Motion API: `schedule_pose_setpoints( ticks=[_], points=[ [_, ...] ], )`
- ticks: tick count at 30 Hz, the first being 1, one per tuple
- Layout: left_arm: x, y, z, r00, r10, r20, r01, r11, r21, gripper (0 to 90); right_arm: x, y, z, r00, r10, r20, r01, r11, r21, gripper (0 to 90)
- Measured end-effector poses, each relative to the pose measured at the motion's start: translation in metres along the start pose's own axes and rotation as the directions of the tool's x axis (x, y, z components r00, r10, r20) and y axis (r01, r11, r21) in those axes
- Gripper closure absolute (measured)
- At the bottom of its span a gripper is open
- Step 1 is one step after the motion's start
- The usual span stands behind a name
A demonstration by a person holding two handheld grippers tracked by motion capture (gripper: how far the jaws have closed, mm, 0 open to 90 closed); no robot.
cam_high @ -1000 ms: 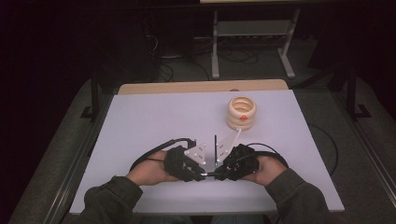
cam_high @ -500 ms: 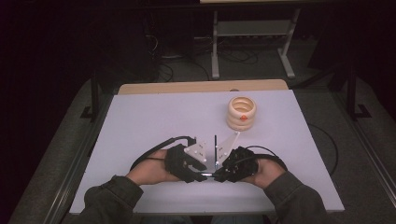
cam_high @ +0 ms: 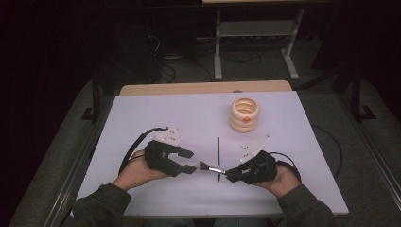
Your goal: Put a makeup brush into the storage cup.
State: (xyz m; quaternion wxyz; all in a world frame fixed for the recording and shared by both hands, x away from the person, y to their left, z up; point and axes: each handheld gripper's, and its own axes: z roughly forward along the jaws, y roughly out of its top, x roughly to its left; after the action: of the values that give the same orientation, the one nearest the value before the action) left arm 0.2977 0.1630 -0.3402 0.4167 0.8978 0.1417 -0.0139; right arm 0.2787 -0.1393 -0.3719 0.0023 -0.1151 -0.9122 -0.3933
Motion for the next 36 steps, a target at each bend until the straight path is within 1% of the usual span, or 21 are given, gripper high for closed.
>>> schedule_pose_setpoints(
  ticks=[1,2,3,4,5,6,8,10,11,12,13,15,17,19,23,25,28,31,34,35,36],
  points=[
    [0.002,-0.002,0.0,0.9999,-0.009,0.005,0.009,0.9997,-0.021,44.7,-0.002,0.001,-0.004,0.9997,0.013,0.018,-0.012,0.998,-0.056,78.9],
    [0.002,-0.002,0.001,0.9999,-0.013,0.008,0.014,0.9995,-0.029,44.9,-0.001,0.002,-0.006,0.9987,0.04,0.031,-0.037,0.995,-0.095,78.9],
    [0.001,-0.002,0.002,0.9998,-0.018,0.013,0.018,0.9993,-0.032,45.4,-0.002,0.003,-0.006,0.9982,0.043,0.041,-0.038,0.993,-0.115,78.9],
    [0.001,-0.001,0.003,0.9998,-0.013,0.014,0.014,0.9991,-0.041,45.6,-0.002,0.004,-0.006,0.9975,0.053,0.046,-0.046,0.988,-0.147,78.9],
    [0.001,0.0,0.004,0.9997,-0.015,0.019,0.016,0.9988,-0.046,45.6,-0.002,0.005,-0.005,0.9962,0.078,0.039,-0.069,0.978,-0.196,78.9],
    [0.001,0.0,0.004,0.9997,-0.015,0.019,0.016,0.9988,-0.046,45.7,-0.002,0.006,-0.004,0.9961,0.081,0.035,-0.071,0.973,-0.217,79.0],
    [-0.001,0.002,0.009,0.9996,-0.016,0.025,0.018,0.9979,-0.063,46.1,-0.002,0.009,0.003,0.9955,0.09,0.031,-0.079,0.961,-0.267,78.9],
    [-0.002,0.004,0.011,0.9997,-0.016,0.021,0.018,0.9971,-0.075,47.7,-0.002,0.012,0.009,0.995,0.096,0.028,-0.084,0.954,-0.289,79.0],
    [-0.002,0.004,0.011,0.9992,-0.027,0.03,0.03,0.9954,-0.091,49.2,-0.002,0.013,0.01,0.9951,0.094,0.032,-0.08,0.952,-0.296,79.0],
    [-0.002,0.005,0.011,0.999,-0.034,0.03,0.037,0.9943,-0.1,51.1,-0.002,0.014,0.013,0.9951,0.095,0.025,-0.083,0.949,-0.303,78.9],
    [-0.001,0.005,0.01,0.9989,-0.037,0.03,0.04,0.9931,-0.111,52.5,-0.002,0.015,0.015,0.9955,0.092,0.02,-0.082,0.95,-0.301,79.0],
    [0.0,0.006,0.011,0.9982,-0.046,0.038,0.051,0.9907,-0.126,54.3,-0.001,0.016,0.018,0.9958,0.084,0.035,-0.07,0.955,-0.289,79.0],
    [0.0,0.006,0.013,0.9977,-0.052,0.043,0.057,0.9908,-0.123,57.1,0.0,0.017,0.02,0.9963,0.077,0.038,-0.063,0.954,-0.292,79.0],
    [0.0,0.007,0.014,0.998,-0.049,0.04,0.053,0.9902,-0.129,59.0,0.001,0.017,0.021,0.9968,0.069,0.039,-0.054,0.951,-0.304,78.9],
    [0.001,0.007,0.017,0.9947,-0.08,0.065,0.09,0.9813,-0.17,62.4,0.004,0.018,0.023,0.9958,0.056,0.073,-0.031,0.951,-0.307,78.9],
    [0.002,0.007,0.017,0.9934,-0.09,0.071,0.101,0.9788,-0.178,63.2,0.005,0.018,0.025,0.996,0.052,0.073,-0.026,0.949,-0.313,78.9],
    [0.002,0.007,0.016,0.9929,-0.091,0.077,0.104,0.9768,-0.187,68.9,0.006,0.018,0.025,0.9954,0.045,0.085,-0.014,0.942,-0.336,78.8],
    [0.005,0.007,0.016,0.9928,-0.08,0.089,0.096,0.9761,-0.195,70.8,0.006,0.018,0.026,0.9951,0.047,0.087,-0.014,0.939,-0.345,78.8],
    [0.006,0.006,0.016,0.9905,-0.094,0.1,0.113,0.9726,-0.203,71.6,0.007,0.019,0.027,0.9945,0.035,0.098,0.0,0.942,-0.336,78.8],
    [0.006,0.006,0.016,0.9905,-0.094,0.1,0.113,0.9726,-0.203,71.6,0.007,0.019,0.027,0.9944,0.034,0.1,0.001,0.942,-0.334,78.8],
    [0.006,0.006,0.016,0.9877,-0.108,0.113,0.131,0.9678,-0.215,72.1,0.007,0.019,0.027,0.9946,0.033,0.098,0.001,0.943,-0.334,78.8]
  ],
)
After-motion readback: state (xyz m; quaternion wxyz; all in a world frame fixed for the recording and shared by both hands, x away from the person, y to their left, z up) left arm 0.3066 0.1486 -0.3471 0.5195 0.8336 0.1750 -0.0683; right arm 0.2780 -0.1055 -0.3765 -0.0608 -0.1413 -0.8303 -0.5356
